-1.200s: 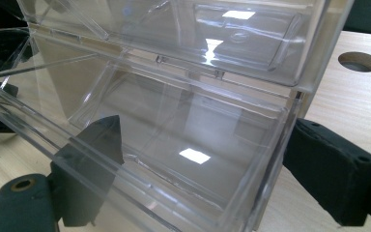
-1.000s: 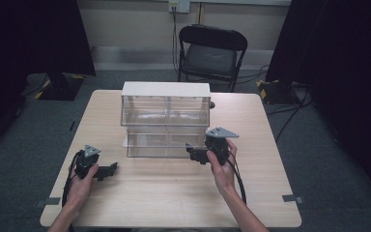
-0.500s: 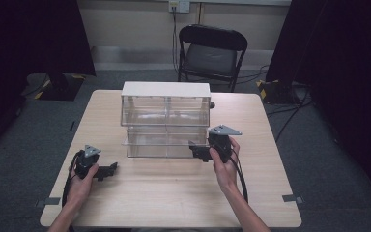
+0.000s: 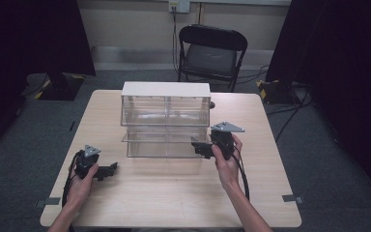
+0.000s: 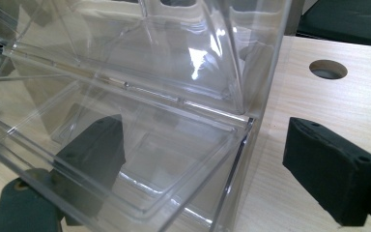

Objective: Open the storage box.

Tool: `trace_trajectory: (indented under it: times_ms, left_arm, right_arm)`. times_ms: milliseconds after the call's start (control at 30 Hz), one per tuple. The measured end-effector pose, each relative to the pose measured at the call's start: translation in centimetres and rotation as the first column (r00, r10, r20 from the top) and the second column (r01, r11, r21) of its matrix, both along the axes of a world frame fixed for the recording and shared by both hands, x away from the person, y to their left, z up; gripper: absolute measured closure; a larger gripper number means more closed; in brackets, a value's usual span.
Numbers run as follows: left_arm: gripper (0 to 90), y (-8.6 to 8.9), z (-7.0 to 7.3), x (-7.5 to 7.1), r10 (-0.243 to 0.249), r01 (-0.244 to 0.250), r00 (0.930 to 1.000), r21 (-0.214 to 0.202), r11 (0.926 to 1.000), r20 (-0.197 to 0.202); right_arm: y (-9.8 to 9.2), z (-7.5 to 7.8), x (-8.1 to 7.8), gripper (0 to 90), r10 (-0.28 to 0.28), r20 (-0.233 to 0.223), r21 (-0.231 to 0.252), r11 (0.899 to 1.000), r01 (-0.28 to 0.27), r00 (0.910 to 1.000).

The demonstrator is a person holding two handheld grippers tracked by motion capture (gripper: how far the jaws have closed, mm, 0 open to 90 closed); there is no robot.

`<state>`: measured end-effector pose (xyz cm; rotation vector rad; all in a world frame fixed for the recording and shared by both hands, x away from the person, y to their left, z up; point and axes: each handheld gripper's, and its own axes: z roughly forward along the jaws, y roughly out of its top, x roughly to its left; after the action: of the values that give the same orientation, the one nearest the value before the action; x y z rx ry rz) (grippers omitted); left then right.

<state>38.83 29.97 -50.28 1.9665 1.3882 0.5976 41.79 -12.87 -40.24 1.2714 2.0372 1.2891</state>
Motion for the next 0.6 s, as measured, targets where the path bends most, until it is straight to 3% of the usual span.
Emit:
trace_trajectory:
  times_ms: [600]
  left_arm:
    - [6.5, 0.0, 0.0, 0.0, 0.0, 0.0, 1.0, 0.0, 1.0, 0.0]
  right_arm:
    - [0.16, 0.15, -0.11, 13.9, 0.007, 0.007, 0.024, 1.0, -0.008, 0.9999]
